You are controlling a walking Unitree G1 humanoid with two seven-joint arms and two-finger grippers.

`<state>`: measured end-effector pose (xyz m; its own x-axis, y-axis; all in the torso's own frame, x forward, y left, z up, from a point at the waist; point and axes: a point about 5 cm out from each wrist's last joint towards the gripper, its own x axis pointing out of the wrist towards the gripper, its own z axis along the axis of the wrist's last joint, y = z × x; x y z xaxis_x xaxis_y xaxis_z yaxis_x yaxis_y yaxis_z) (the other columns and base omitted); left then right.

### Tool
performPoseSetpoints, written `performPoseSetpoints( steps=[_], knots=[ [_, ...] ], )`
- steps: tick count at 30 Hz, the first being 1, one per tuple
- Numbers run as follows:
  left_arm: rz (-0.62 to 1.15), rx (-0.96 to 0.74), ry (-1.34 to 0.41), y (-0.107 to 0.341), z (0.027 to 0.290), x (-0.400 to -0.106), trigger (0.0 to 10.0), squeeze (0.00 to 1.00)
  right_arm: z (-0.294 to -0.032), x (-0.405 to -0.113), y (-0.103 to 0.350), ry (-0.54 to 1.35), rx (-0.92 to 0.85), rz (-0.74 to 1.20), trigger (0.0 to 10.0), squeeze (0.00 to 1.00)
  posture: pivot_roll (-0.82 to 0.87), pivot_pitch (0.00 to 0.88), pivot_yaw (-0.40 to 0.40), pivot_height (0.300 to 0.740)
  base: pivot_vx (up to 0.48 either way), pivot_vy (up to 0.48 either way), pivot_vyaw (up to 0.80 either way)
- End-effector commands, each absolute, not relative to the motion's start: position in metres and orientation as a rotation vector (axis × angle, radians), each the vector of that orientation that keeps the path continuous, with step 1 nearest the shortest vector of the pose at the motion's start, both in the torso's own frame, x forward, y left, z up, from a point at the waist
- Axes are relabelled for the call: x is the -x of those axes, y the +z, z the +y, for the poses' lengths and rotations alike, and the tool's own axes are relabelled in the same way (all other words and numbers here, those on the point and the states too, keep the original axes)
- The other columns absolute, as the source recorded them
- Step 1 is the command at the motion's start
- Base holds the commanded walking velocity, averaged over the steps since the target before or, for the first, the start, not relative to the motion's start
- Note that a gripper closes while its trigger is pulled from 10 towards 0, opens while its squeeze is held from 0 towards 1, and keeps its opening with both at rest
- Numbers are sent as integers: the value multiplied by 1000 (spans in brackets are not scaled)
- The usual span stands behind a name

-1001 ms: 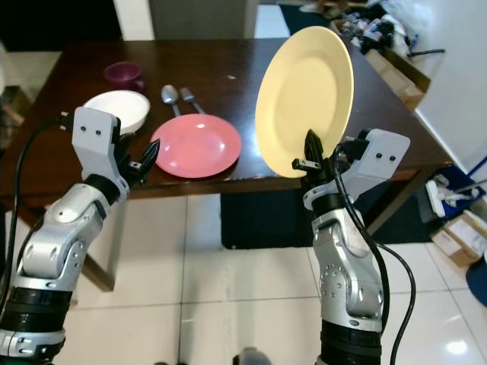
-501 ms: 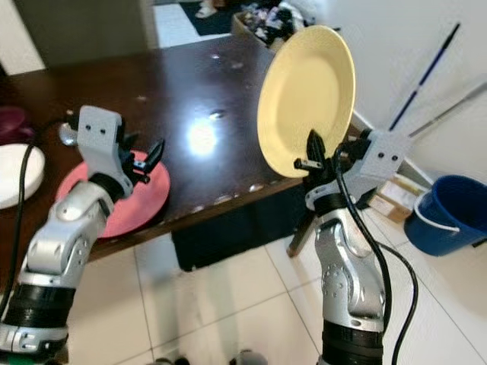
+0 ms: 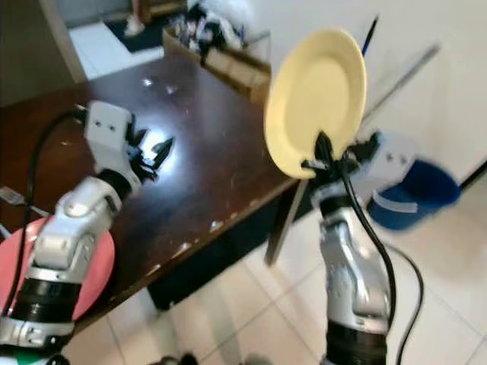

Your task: Setting the table

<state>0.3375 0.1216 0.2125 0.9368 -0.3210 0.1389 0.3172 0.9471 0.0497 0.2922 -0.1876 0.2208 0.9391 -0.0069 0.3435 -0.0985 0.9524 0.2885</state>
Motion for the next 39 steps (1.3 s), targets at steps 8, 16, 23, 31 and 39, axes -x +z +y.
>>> performPoseSetpoints(
  steps=[8,16,23,31,39],
  knots=[
    [-131,-20,-334,208,119,-338,10000,43,-188,-290,222,57,-323,-358,10000,0,-176,37,111,740,389,0,0],
    [-117,13,-388,211,118,-334,10000,0,-174,-286,212,314,-626,-305,10000,0,-161,48,109,740,85,0,0],
    [-129,-40,-581,225,122,-319,10000,0,-179,-309,186,328,-876,-225,10000,0,-109,67,109,740,0,0,0],
    [-174,-55,-598,257,154,-314,10000,0,-176,-343,180,385,-1064,-165,10000,0,-25,93,105,740,0,0,0],
    [-213,-133,-601,284,175,-289,10000,0,-157,-378,167,354,-1116,19,10000,0,69,127,59,740,0,0,0]
  ],
)
